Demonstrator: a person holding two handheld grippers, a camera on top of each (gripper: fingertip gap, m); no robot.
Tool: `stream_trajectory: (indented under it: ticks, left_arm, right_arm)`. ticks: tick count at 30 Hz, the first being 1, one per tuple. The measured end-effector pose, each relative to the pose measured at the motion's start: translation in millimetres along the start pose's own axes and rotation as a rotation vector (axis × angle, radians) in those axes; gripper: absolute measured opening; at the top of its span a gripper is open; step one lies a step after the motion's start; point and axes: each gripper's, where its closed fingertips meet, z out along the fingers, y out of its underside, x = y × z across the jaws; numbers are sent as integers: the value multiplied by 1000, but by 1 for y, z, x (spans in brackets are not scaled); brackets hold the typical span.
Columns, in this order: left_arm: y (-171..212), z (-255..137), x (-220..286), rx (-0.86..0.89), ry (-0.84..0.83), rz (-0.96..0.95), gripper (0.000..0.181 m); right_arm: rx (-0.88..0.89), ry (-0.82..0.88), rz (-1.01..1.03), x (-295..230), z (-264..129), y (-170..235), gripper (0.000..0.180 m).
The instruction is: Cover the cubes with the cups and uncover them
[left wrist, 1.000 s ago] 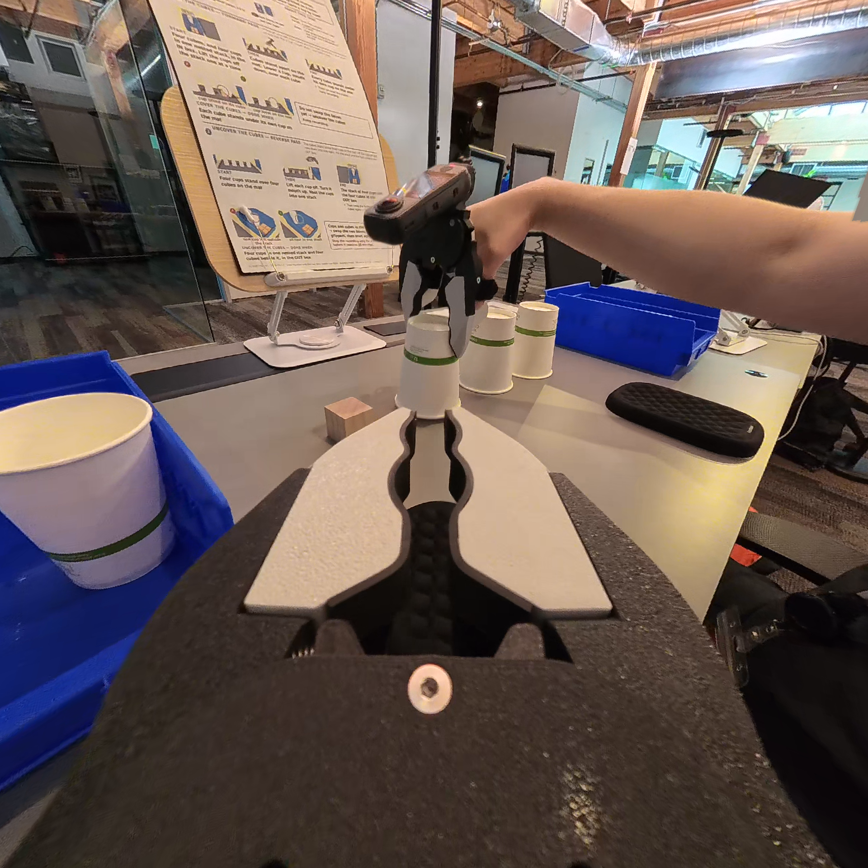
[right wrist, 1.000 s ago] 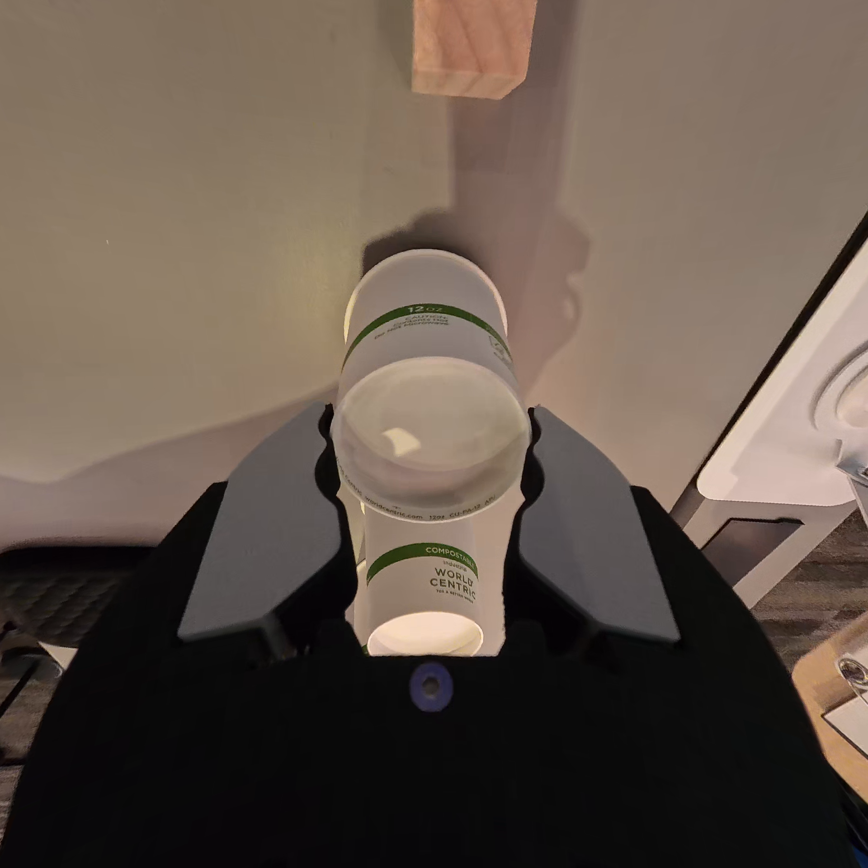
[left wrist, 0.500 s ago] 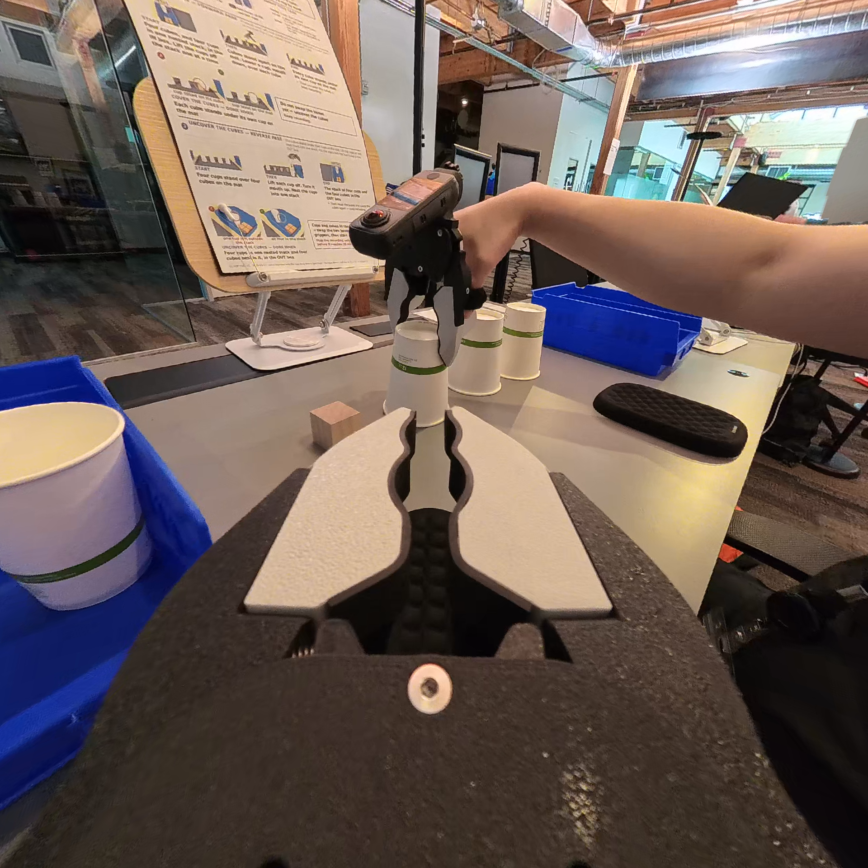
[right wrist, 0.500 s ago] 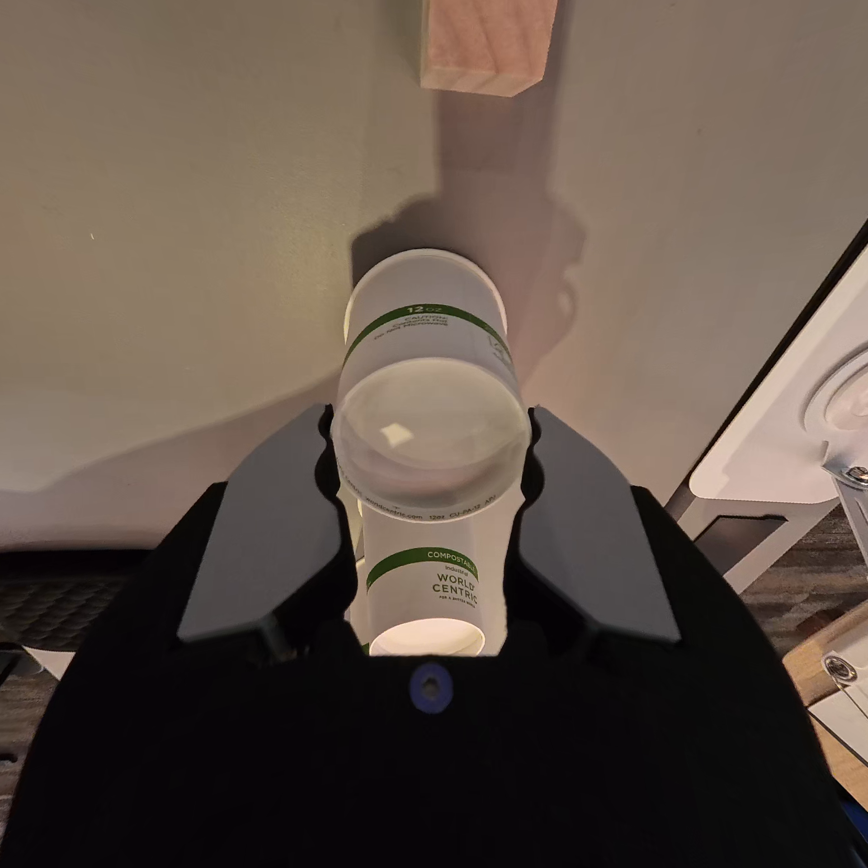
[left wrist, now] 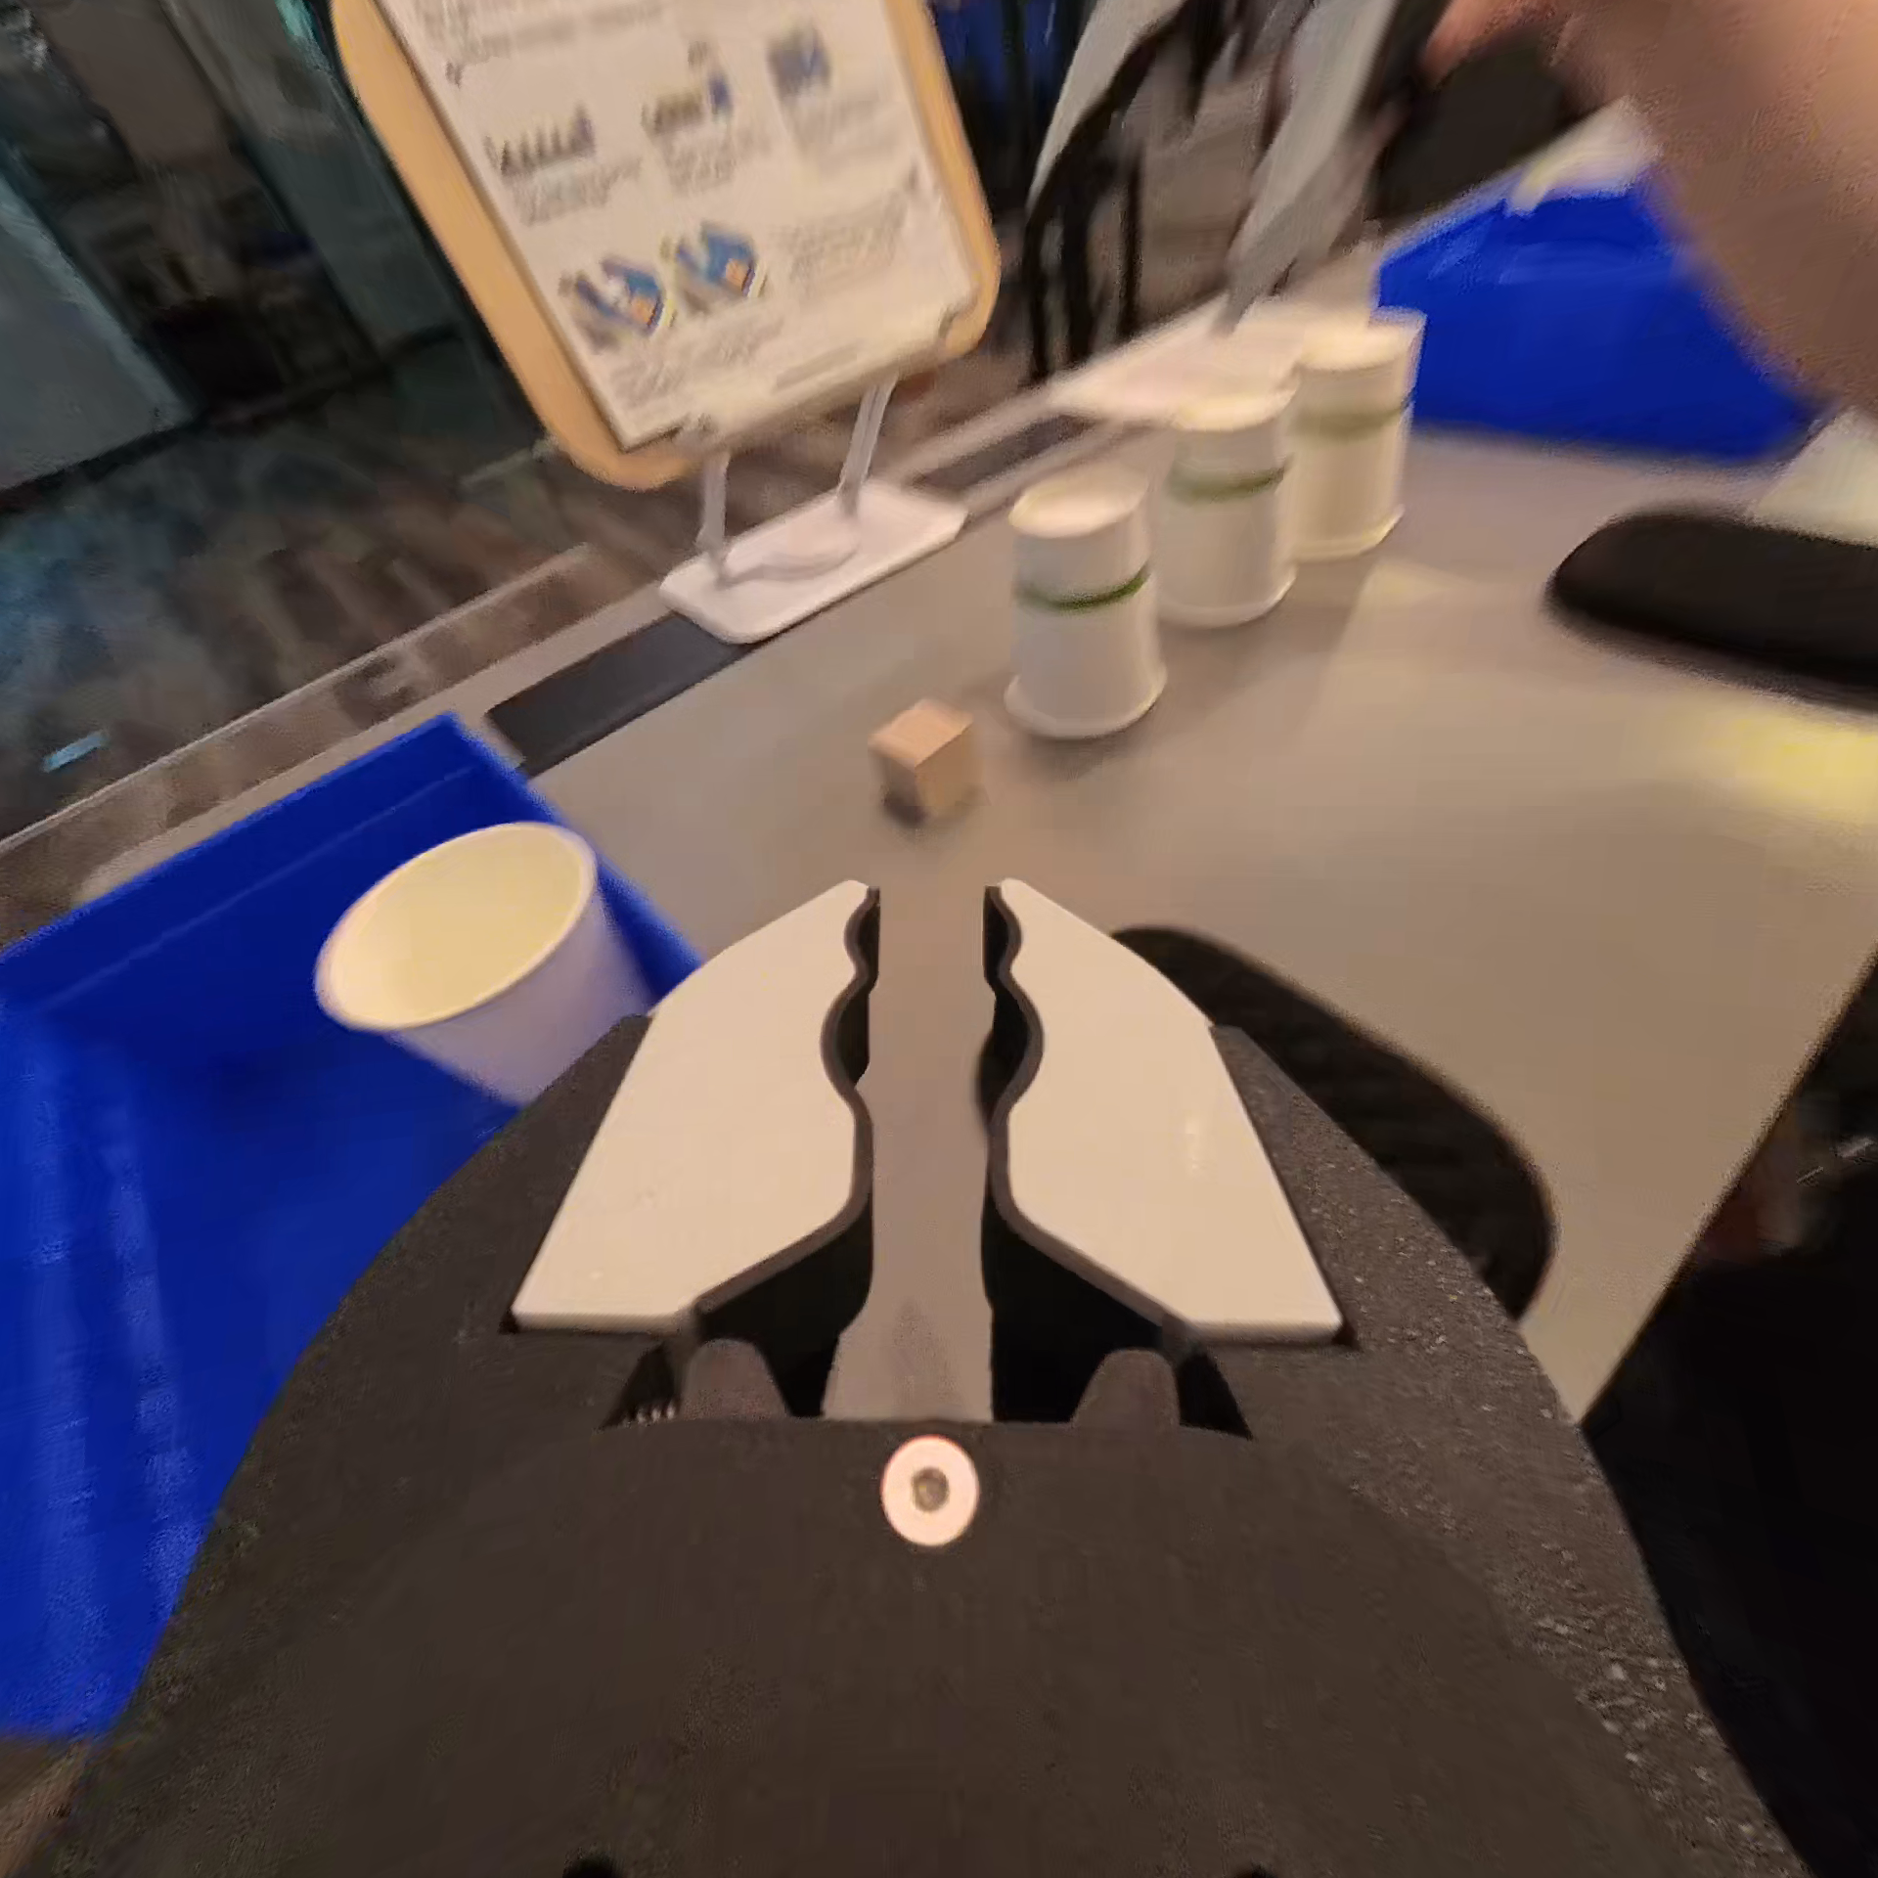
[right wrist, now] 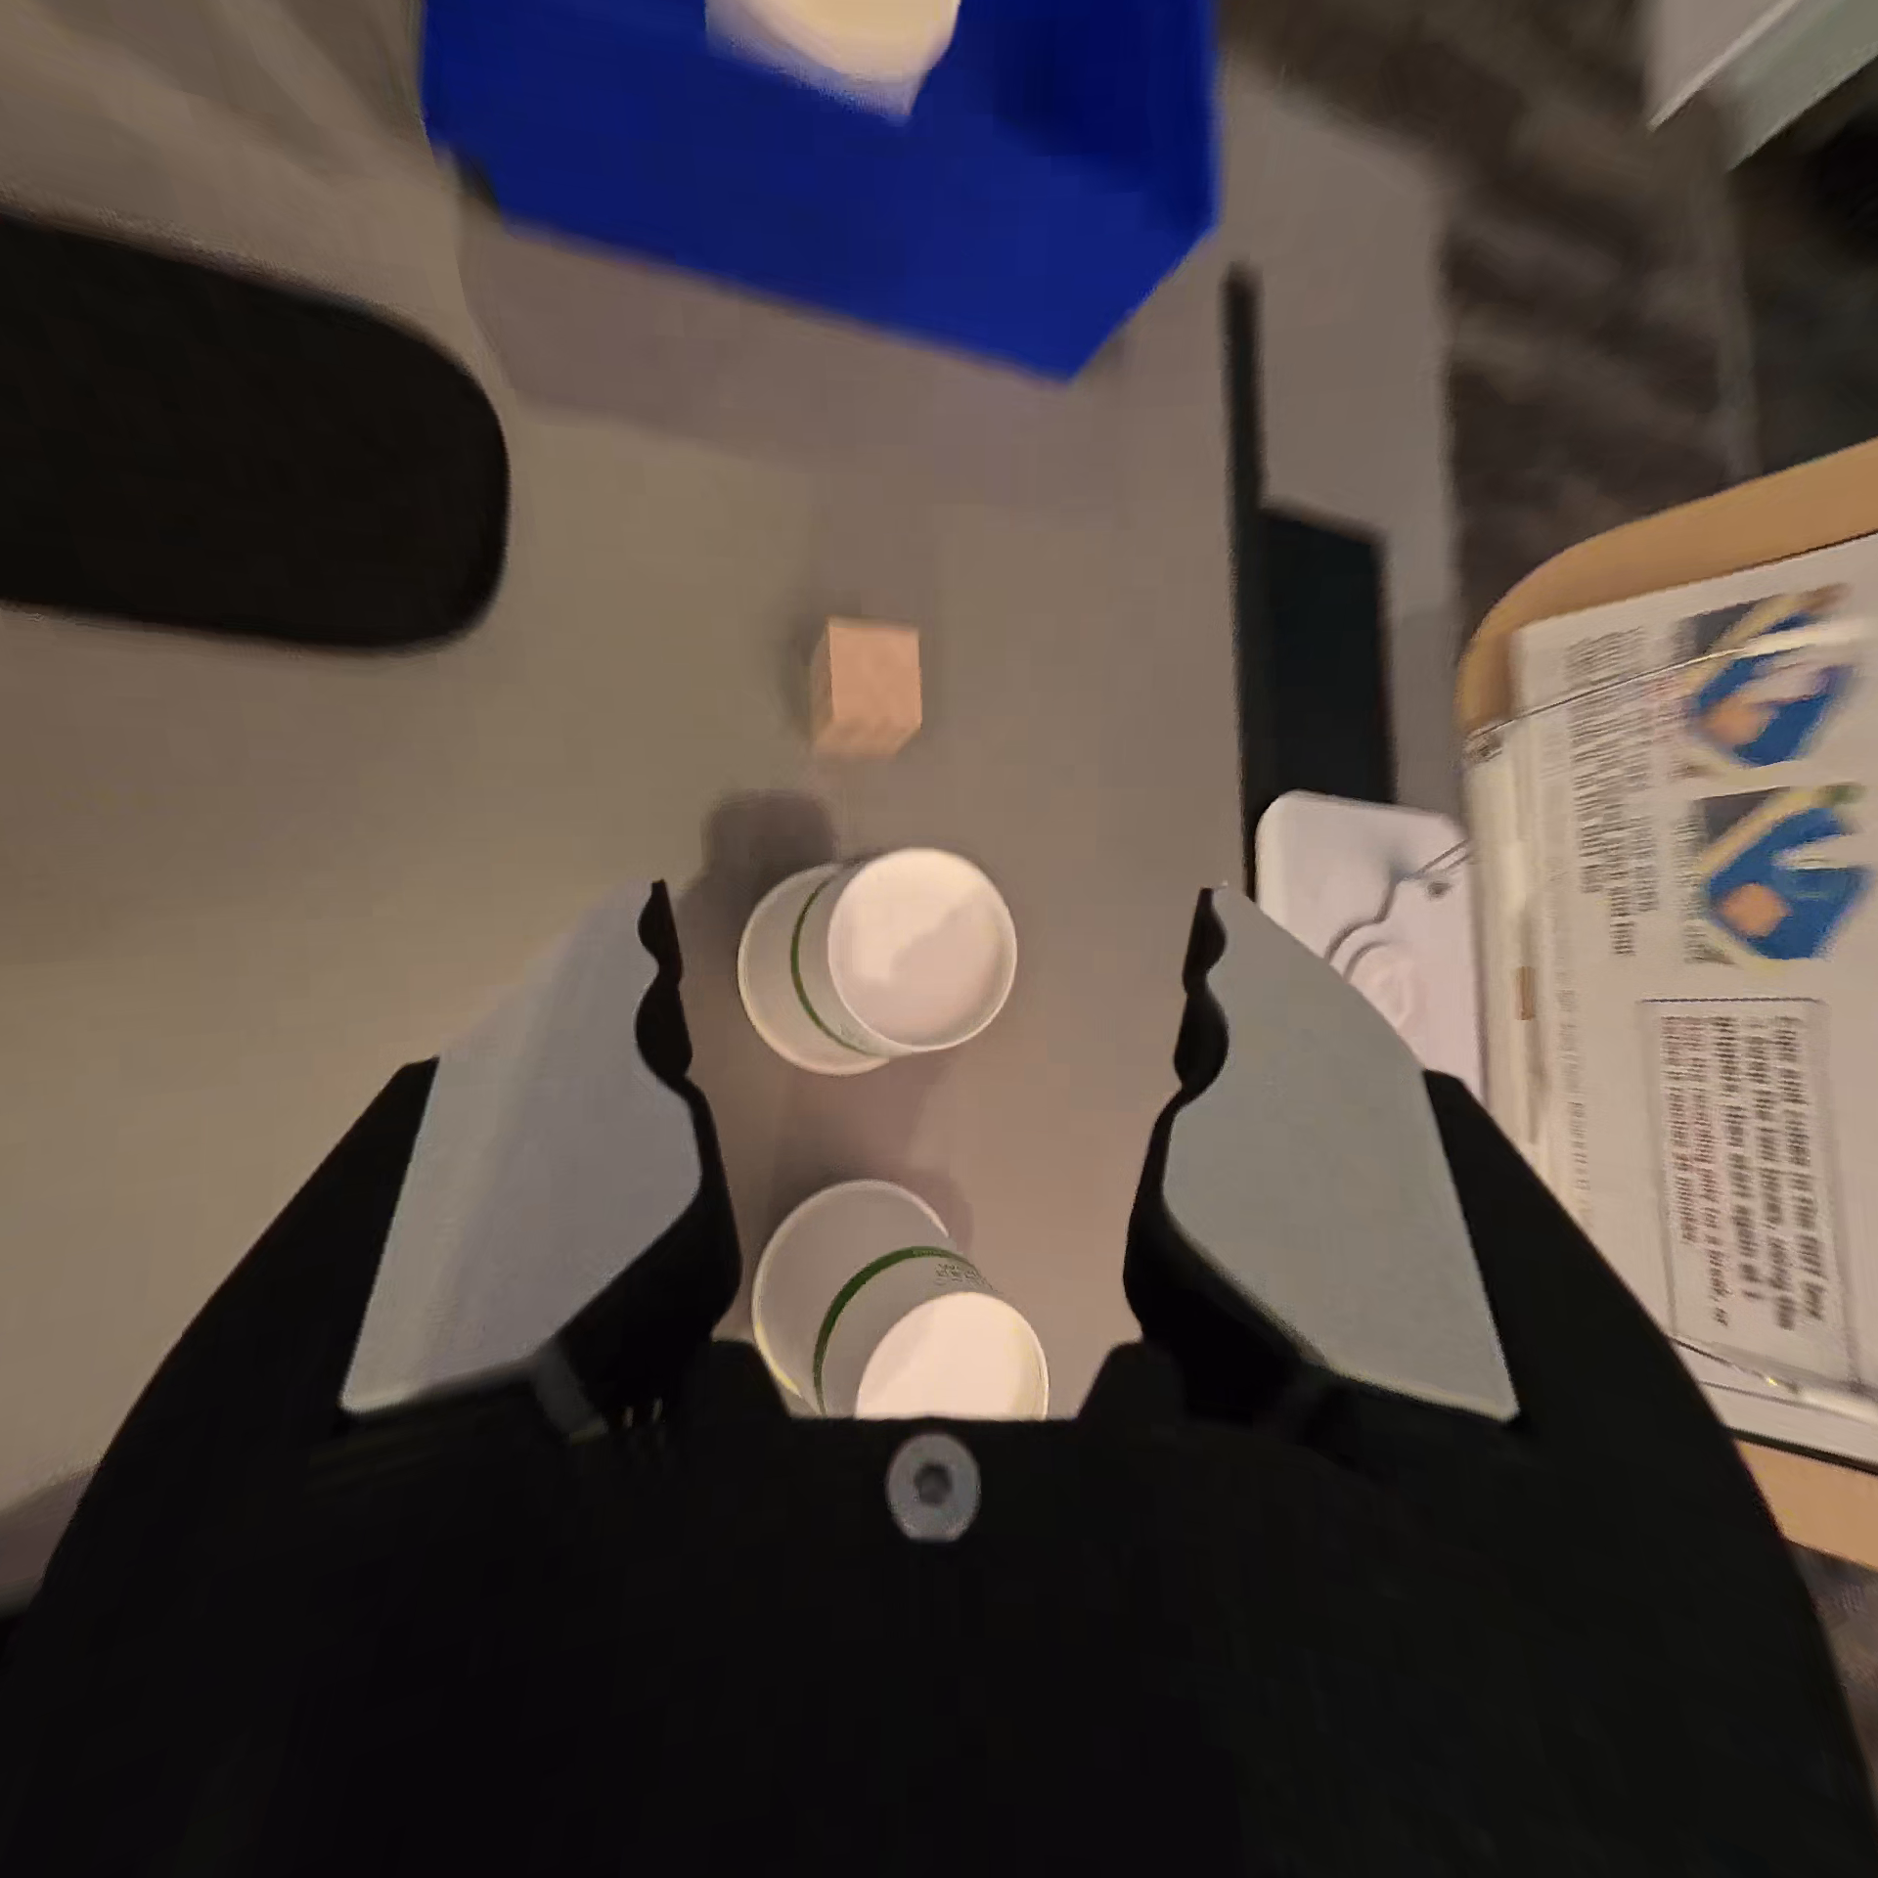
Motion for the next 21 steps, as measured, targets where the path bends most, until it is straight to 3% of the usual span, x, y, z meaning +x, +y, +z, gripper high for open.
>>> stream_trajectory:
  ticks: [5,8,14,21]
  left_arm:
    - [8,15,-60,-349,-58,213,21]
    - [18,37,-85,-547,-55,388,22]
    - [44,84,-101,-776,64,460,21]
    - [58,95,-110,-940,128,440,19]
  right_arm:
    - [331,121,38,-20,-66,-12,85]
    - [456,42,93,-40,-84,-3,83]
    - [511,42,151,-34,-106,17,83]
    - [506,54,177,-27,-109,30,83]
